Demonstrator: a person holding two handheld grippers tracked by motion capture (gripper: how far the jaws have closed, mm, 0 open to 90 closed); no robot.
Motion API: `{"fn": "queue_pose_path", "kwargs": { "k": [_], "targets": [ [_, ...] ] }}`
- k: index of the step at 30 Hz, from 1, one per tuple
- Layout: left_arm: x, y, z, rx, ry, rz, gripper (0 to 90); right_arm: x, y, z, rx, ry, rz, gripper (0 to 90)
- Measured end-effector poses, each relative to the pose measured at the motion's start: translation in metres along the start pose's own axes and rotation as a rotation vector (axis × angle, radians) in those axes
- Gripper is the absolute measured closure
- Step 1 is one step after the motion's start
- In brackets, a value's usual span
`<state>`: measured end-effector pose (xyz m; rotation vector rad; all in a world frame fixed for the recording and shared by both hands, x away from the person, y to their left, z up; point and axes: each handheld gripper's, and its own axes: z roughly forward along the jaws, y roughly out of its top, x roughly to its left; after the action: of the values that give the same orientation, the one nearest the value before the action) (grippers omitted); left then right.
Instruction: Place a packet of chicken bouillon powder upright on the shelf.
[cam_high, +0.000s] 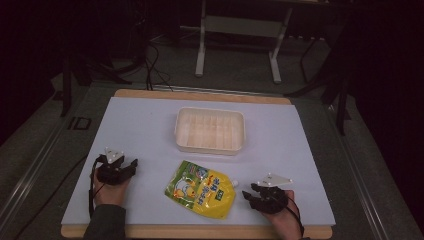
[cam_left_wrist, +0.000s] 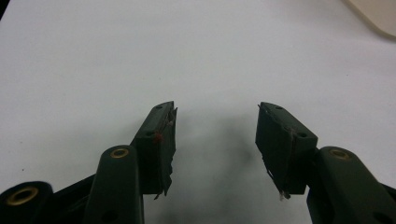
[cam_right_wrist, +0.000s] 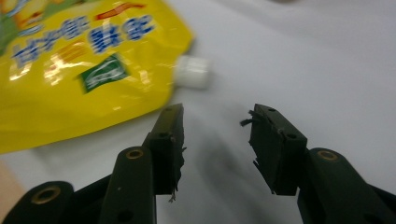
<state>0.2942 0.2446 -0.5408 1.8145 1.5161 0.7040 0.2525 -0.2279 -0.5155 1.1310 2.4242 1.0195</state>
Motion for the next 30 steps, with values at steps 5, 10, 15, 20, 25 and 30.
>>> {"fn": "queue_pose_path", "kwargs": {
  "k": [5, 10, 15, 20, 25, 30],
  "targets": [
    [0.0, 0.0, 0.0, -0.001, 0.002, 0.0, 47.1, 0.016, -0.001, 0.002, 0.016, 0.029, -0.069, 56.9],
    [0.0, 0.0, 0.0, -0.004, 0.005, 0.0, 47.0, 0.027, -0.004, 0.003, 0.04, 0.05, -0.116, 63.7],
    [0.0, 0.0, 0.0, -0.006, 0.005, -0.001, 47.0, 0.039, -0.005, 0.007, 0.062, 0.069, -0.172, 61.5],
    [0.0, 0.0, 0.0, -0.007, 0.006, -0.001, 47.0, 0.042, -0.005, 0.006, 0.08, 0.042, -0.208, 55.4],
    [0.0, 0.0, -0.001, -0.01, 0.005, -0.008, 47.0, 0.046, -0.006, 0.008, 0.104, 0.053, -0.238, 53.6],
    [0.0, 0.0, -0.001, -0.011, 0.009, -0.004, 46.9, 0.05, 0.0, 0.014, 0.1, 0.043, -0.236, 50.7]
  ]
}}
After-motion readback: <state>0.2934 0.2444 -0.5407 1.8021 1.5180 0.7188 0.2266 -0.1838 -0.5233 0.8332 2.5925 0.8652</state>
